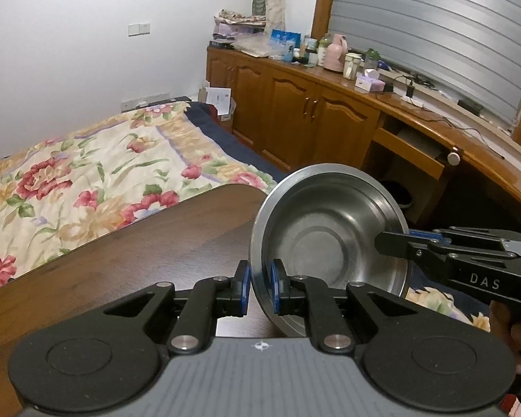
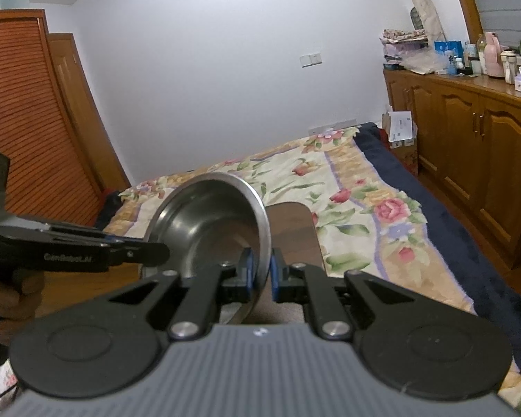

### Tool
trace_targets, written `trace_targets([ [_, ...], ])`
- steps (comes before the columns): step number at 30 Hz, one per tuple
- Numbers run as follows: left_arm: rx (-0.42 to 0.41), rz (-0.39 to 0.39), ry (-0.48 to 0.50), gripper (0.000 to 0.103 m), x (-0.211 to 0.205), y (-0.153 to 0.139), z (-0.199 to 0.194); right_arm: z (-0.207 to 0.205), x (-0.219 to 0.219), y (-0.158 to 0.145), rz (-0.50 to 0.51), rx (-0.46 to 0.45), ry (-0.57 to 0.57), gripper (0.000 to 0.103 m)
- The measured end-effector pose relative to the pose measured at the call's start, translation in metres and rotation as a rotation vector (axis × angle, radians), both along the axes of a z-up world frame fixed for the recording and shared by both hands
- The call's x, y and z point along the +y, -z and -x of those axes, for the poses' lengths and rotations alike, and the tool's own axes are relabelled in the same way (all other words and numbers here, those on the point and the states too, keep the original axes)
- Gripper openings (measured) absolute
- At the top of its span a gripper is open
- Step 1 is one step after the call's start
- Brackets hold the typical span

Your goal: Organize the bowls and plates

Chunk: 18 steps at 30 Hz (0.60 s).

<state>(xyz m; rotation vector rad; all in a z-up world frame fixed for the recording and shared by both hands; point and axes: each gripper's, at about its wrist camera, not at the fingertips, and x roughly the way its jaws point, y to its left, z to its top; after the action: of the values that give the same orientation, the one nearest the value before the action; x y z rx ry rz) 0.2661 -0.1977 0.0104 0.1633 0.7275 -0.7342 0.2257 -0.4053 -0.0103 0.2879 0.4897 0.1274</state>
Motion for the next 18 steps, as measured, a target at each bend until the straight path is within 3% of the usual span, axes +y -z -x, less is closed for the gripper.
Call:
trace_targets([
  [18,-0.045,0.025,-0.009,0.014,0.020,-0.019,0.041,0.026,0.009,-0.015,0.032,-0.047,-0.032,0.011],
])
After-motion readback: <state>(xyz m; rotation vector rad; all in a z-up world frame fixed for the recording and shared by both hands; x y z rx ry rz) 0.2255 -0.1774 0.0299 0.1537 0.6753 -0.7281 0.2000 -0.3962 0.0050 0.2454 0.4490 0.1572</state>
